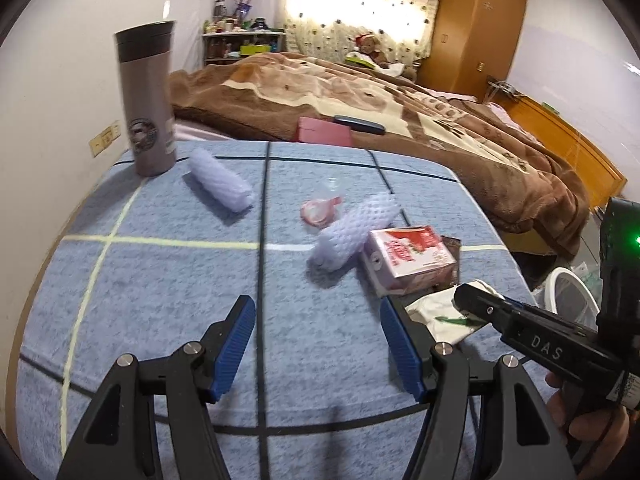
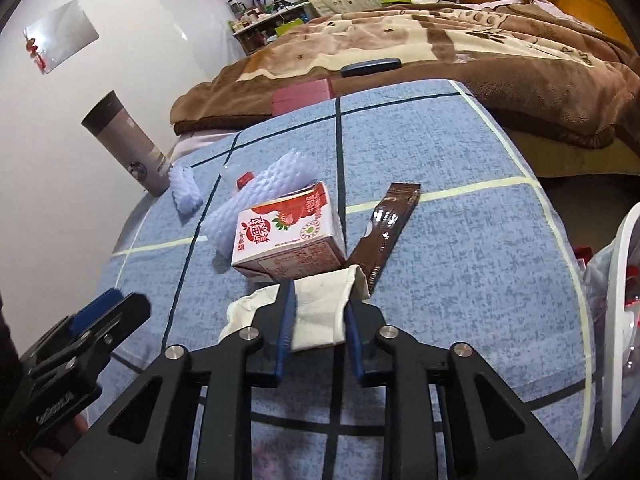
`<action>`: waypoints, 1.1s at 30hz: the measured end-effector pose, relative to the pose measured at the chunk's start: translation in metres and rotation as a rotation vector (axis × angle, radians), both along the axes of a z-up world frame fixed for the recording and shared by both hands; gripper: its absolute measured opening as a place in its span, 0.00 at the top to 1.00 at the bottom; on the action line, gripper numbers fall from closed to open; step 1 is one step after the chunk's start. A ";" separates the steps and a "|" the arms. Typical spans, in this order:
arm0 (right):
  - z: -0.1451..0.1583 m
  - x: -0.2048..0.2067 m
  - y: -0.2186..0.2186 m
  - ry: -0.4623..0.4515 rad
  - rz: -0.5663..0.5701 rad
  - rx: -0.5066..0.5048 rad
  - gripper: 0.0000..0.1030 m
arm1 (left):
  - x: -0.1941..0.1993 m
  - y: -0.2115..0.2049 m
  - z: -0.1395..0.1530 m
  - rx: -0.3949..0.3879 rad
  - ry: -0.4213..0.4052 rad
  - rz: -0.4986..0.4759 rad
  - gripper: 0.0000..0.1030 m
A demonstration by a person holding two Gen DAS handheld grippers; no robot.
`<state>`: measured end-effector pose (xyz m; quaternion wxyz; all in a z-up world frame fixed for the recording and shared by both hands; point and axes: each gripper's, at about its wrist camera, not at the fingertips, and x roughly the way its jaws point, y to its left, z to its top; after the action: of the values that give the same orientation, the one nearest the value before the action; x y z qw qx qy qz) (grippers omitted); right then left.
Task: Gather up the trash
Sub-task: 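Grasp the cream cloth bag with the right tool and lift it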
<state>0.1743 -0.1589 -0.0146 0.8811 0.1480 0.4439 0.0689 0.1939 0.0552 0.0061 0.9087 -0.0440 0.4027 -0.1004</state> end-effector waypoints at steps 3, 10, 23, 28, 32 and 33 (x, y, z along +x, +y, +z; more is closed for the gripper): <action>0.001 -0.003 -0.005 -0.006 0.003 0.012 0.82 | 0.007 -0.010 -0.001 0.006 0.009 -0.023 0.34; 0.005 -0.007 -0.022 0.008 0.003 0.003 0.83 | 0.020 -0.035 -0.004 0.032 0.026 -0.105 0.33; 0.007 0.004 -0.062 0.029 -0.062 -0.097 0.62 | 0.048 -0.086 0.000 0.134 -0.019 -0.247 0.28; 0.008 -0.006 -0.082 -0.014 -0.100 -0.021 0.46 | 0.063 -0.095 -0.008 0.144 0.008 -0.281 0.28; 0.011 -0.021 -0.092 -0.039 -0.150 0.031 0.46 | 0.065 -0.103 -0.014 0.155 0.010 -0.341 0.25; 0.010 -0.022 -0.092 -0.039 -0.149 0.040 0.46 | 0.065 -0.104 -0.014 0.161 0.006 -0.350 0.25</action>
<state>0.1528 -0.2505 -0.0041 0.8891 0.1970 0.4129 0.0147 0.2590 -0.0485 -0.0084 0.8768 0.0994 0.4136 -0.2242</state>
